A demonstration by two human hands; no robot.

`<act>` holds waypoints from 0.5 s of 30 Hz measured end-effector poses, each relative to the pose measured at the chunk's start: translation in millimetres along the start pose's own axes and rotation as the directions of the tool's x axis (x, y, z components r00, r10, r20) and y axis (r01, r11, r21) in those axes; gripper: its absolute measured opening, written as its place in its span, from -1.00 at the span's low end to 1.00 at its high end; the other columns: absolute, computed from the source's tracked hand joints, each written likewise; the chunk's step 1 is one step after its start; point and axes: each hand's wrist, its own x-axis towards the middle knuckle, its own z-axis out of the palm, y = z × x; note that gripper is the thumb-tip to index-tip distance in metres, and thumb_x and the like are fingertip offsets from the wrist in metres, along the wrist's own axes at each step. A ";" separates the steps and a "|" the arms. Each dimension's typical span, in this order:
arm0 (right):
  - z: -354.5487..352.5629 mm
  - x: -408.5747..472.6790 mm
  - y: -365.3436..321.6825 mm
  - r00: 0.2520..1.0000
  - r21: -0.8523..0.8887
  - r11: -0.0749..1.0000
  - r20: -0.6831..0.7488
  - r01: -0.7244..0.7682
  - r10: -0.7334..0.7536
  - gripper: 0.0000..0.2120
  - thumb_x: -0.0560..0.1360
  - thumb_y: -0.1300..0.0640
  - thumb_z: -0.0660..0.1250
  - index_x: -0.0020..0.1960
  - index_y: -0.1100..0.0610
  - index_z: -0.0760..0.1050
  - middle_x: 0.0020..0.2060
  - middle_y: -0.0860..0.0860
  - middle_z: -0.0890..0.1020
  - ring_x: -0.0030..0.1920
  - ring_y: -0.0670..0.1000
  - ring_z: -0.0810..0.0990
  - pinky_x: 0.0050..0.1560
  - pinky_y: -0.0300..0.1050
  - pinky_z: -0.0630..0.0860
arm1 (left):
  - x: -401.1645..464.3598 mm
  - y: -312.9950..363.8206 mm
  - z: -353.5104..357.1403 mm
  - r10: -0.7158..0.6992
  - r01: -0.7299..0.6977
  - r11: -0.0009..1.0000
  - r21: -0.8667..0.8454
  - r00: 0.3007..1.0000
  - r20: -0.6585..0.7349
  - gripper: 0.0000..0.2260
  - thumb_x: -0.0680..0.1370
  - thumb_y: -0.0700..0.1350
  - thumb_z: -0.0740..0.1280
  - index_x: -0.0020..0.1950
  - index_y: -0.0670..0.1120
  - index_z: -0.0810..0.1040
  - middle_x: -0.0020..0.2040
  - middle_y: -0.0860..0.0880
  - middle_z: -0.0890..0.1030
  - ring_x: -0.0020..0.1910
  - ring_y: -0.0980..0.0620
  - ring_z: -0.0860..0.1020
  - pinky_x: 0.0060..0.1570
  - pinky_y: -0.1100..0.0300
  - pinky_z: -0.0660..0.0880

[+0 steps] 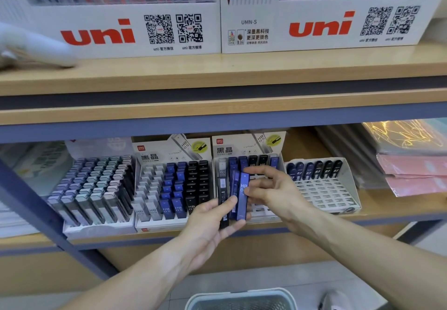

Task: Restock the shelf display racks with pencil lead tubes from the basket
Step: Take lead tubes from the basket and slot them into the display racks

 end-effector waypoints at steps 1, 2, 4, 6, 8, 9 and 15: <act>-0.8 -0.3 -0.3 1.000 0.004 1.000 -0.004 -0.010 0.010 -0.63 0.50 0.42 0.41 0.21 0.08 0.58 -0.06 0.18 0.73 -0.01 0.17 0.73 0.01 -0.07 0.68 | 1.4 -1.6 -0.6 -0.022 0.021 0.999 -0.040 1.000 -0.016 -0.58 0.54 -0.15 0.47 0.35 -0.25 0.50 0.15 -0.26 0.69 0.10 -0.27 0.69 -0.07 0.08 0.69; -1.8 -0.6 -0.4 1.000 0.009 1.000 -0.009 -0.021 0.021 -0.63 0.50 0.42 0.41 0.21 0.09 0.58 -0.06 0.19 0.73 -0.01 0.17 0.73 0.01 -0.07 0.68 | 1.4 -2.3 -0.1 -0.042 0.039 0.997 -0.073 0.999 -0.028 -0.55 0.54 -0.17 0.47 0.37 -0.25 0.46 0.16 -0.28 0.68 0.09 -0.28 0.69 -0.10 0.07 0.69; -3.9 -0.8 0.3 0.999 0.015 0.999 -0.024 -0.046 0.046 -0.64 0.50 0.43 0.41 0.21 0.10 0.59 -0.07 0.18 0.74 -0.02 0.15 0.74 0.00 -0.07 0.69 | 2.2 -4.3 0.0 -0.053 0.050 0.996 -0.080 0.998 -0.040 -0.59 0.54 -0.20 0.47 0.35 -0.26 0.48 0.16 -0.27 0.68 0.09 -0.27 0.69 -0.10 0.06 0.69; -5.8 -1.2 1.6 0.997 0.024 0.997 -0.036 -0.069 0.070 -0.65 0.50 0.43 0.41 0.20 0.11 0.58 -0.09 0.17 0.74 -0.05 0.16 0.74 -0.01 -0.05 0.69 | 1.8 -6.6 2.4 -0.031 0.030 0.999 -0.019 0.999 -0.042 -0.72 0.54 -0.23 0.46 0.23 -0.26 0.61 0.14 -0.22 0.70 0.11 -0.21 0.69 -0.03 0.06 0.68; -7.3 -1.8 2.8 0.996 0.034 0.996 -0.038 -0.085 0.086 -0.65 0.50 0.43 0.41 0.20 0.11 0.58 -0.10 0.16 0.75 -0.08 0.16 0.74 -0.04 -0.05 0.69 | 1.0 -9.4 5.4 -0.012 0.013 1.000 0.009 0.998 -0.058 -0.93 0.51 -0.26 0.47 -0.05 -0.20 0.75 0.02 -0.14 0.74 0.01 -0.06 0.73 -0.01 0.07 0.67; -8.0 -2.3 3.4 0.995 0.037 0.995 -0.040 -0.088 0.090 -0.64 0.50 0.44 0.41 0.20 0.11 0.58 -0.11 0.16 0.75 -0.10 0.15 0.74 -0.06 -0.07 0.68 | 2.7 -11.4 5.4 -0.009 0.010 1.000 0.002 0.996 -0.085 -0.91 0.50 -0.30 0.48 -0.18 -0.18 0.76 -0.05 -0.10 0.75 -0.09 0.01 0.74 -0.03 0.08 0.67; -10.2 -5.0 6.2 0.995 0.032 0.996 -0.058 -0.078 0.080 -0.64 0.50 0.43 0.42 0.20 0.10 0.58 -0.11 0.15 0.75 -0.12 0.09 0.75 -0.05 -0.10 0.67 | 7.8 -15.7 5.6 -0.050 0.046 0.998 -0.036 0.991 -0.124 -0.70 0.41 -0.36 0.53 0.12 -0.19 0.68 0.02 -0.17 0.74 -0.11 -0.01 0.71 -0.19 0.24 0.66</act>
